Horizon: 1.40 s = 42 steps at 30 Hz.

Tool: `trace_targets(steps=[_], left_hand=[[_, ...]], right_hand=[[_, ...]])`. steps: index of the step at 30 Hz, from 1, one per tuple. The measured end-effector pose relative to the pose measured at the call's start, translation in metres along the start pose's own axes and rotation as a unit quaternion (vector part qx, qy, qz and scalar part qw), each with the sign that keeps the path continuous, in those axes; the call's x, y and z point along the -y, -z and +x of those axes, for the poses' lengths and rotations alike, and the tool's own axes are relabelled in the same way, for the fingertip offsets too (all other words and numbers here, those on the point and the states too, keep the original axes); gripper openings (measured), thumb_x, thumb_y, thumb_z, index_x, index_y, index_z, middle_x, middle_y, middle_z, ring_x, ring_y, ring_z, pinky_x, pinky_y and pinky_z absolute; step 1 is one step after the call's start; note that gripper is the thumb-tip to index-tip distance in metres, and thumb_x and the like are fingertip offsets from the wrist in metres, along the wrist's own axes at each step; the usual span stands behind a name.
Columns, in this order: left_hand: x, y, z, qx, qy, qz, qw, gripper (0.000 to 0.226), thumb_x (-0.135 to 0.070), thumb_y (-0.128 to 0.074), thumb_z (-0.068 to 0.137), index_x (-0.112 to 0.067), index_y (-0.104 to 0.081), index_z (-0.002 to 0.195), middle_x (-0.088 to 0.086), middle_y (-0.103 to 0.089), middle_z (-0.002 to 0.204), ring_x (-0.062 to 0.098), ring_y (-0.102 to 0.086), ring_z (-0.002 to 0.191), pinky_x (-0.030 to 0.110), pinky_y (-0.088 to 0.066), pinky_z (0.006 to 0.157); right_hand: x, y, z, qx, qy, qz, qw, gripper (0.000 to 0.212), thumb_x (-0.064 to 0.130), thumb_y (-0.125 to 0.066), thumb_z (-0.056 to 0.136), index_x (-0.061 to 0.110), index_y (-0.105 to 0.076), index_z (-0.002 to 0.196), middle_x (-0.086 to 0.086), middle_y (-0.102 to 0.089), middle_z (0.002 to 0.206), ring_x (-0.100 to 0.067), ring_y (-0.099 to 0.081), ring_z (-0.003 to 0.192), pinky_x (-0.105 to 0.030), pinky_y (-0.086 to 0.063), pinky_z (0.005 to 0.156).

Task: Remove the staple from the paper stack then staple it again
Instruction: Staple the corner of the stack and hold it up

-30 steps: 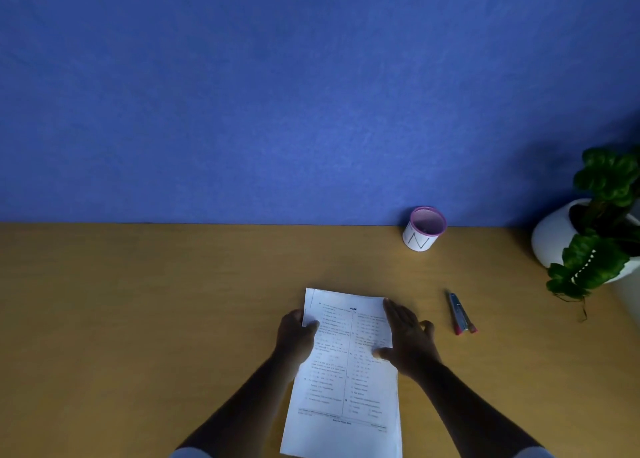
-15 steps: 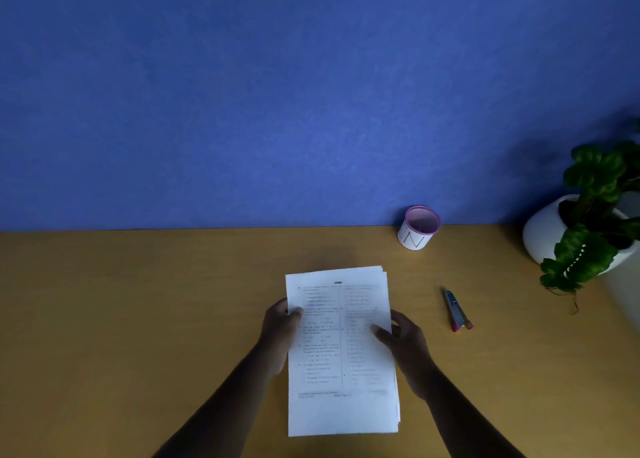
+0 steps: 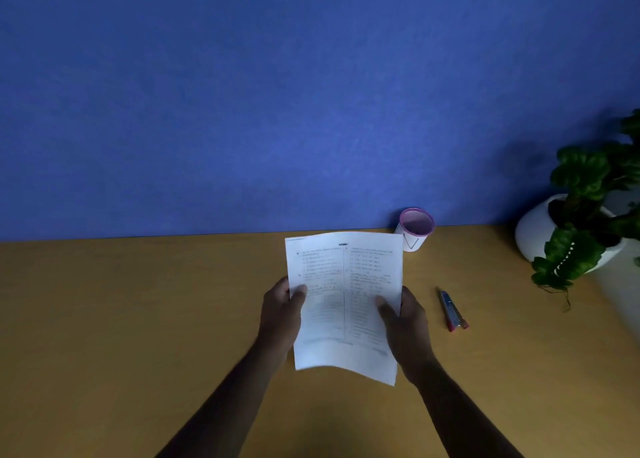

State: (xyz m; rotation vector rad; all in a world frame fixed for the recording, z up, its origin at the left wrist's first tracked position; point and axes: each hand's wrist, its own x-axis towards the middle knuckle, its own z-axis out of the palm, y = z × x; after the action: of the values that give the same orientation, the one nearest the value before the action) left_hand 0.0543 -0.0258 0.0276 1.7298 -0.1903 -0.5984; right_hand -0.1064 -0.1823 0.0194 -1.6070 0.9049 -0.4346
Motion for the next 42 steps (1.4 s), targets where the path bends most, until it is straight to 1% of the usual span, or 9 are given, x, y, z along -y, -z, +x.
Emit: trace_targets(steps=[4,8,13,16,18,20,26,36,42], left_hand=[[-0.014,-0.006,-0.008,-0.04,-0.121,-0.015,0.992,0.021,-0.026,-0.058,0.1,-0.021,-0.075,0.109,-0.007,-0.084,0.105,0.013,-0.078,0.093,0.034,-0.059,0.084],[-0.024,-0.012,-0.016,-0.029,-0.176,-0.067,0.982,0.025,-0.016,-0.058,0.101,-0.022,-0.074,0.119,-0.021,-0.084,0.111,-0.001,-0.077,0.104,0.016,-0.058,0.087],[-0.001,-0.014,-0.016,-0.04,-0.13,-0.106,0.985,0.027,-0.012,-0.062,0.094,-0.022,-0.077,0.114,-0.012,-0.086,0.105,0.006,-0.079,0.101,0.022,-0.061,0.087],[0.013,-0.02,-0.023,-0.034,-0.116,-0.043,0.992,0.021,-0.012,-0.06,0.098,-0.025,-0.074,0.106,-0.023,-0.085,0.097,-0.005,-0.077,0.09,0.02,-0.058,0.081],[0.019,-0.024,-0.027,-0.044,-0.108,0.001,0.993,0.014,-0.015,-0.061,0.102,-0.024,-0.07,0.097,-0.024,-0.083,0.089,-0.001,-0.075,0.081,0.031,-0.057,0.077],[0.018,-0.025,-0.026,-0.047,-0.117,0.014,0.992,0.024,-0.023,-0.059,0.102,-0.011,-0.075,0.115,-0.003,-0.086,0.11,0.02,-0.079,0.106,0.04,-0.061,0.094],[0.007,-0.023,-0.028,-0.027,-0.157,-0.001,0.987,0.037,-0.017,-0.055,0.102,-0.014,-0.072,0.134,-0.02,-0.082,0.122,0.0,-0.076,0.115,0.014,-0.058,0.094],[0.014,-0.025,-0.024,-0.025,-0.118,0.014,0.993,0.03,-0.027,-0.055,0.101,-0.021,-0.073,0.125,-0.008,-0.083,0.119,0.0,-0.077,0.109,0.021,-0.06,0.092],[0.0,-0.014,-0.004,0.016,-0.018,0.005,1.0,0.016,-0.012,-0.064,0.107,-0.023,-0.076,0.11,-0.004,-0.086,0.108,0.019,-0.083,0.099,0.038,-0.067,0.083]], right_hand=[[0.016,0.004,0.001,-0.013,0.02,0.064,0.998,0.029,0.013,-0.067,0.1,0.024,-0.064,0.127,0.006,-0.076,0.116,-0.014,-0.075,0.106,-0.04,-0.068,0.085],[0.026,0.006,0.002,-0.017,0.037,0.127,0.991,0.036,0.007,-0.067,0.101,0.016,-0.064,0.135,0.002,-0.077,0.118,-0.014,-0.075,0.11,-0.036,-0.066,0.088],[0.014,0.005,0.0,0.006,0.007,0.12,0.993,0.035,0.003,-0.072,0.097,0.016,-0.068,0.13,-0.001,-0.078,0.114,-0.019,-0.076,0.11,-0.038,-0.066,0.088],[0.004,0.003,-0.005,0.009,-0.024,0.111,0.993,0.03,0.001,-0.072,0.097,0.026,-0.071,0.112,0.007,-0.08,0.103,-0.018,-0.076,0.105,-0.036,-0.068,0.082],[0.0,0.003,-0.006,0.002,-0.031,0.1,0.994,0.026,0.002,-0.072,0.097,0.027,-0.072,0.106,0.006,-0.08,0.1,-0.019,-0.077,0.102,-0.04,-0.068,0.082],[0.001,0.003,-0.006,-0.001,-0.029,0.105,0.994,0.027,0.002,-0.071,0.098,0.028,-0.072,0.104,0.008,-0.08,0.099,-0.018,-0.077,0.101,-0.036,-0.068,0.078],[0.007,0.008,-0.002,-0.013,-0.007,0.105,0.994,0.026,0.007,-0.073,0.098,0.031,-0.07,0.108,0.003,-0.077,0.108,-0.018,-0.076,0.103,-0.035,-0.067,0.081],[0.005,0.01,-0.004,-0.006,-0.014,0.069,0.998,0.018,0.009,-0.07,0.1,0.027,-0.068,0.106,0.004,-0.077,0.105,-0.014,-0.076,0.096,-0.022,-0.064,0.069],[0.008,0.018,0.0,-0.002,-0.043,0.065,0.997,0.01,0.012,-0.073,0.099,0.015,-0.07,0.108,-0.002,-0.079,0.106,-0.025,-0.079,0.091,-0.038,-0.069,0.074]])
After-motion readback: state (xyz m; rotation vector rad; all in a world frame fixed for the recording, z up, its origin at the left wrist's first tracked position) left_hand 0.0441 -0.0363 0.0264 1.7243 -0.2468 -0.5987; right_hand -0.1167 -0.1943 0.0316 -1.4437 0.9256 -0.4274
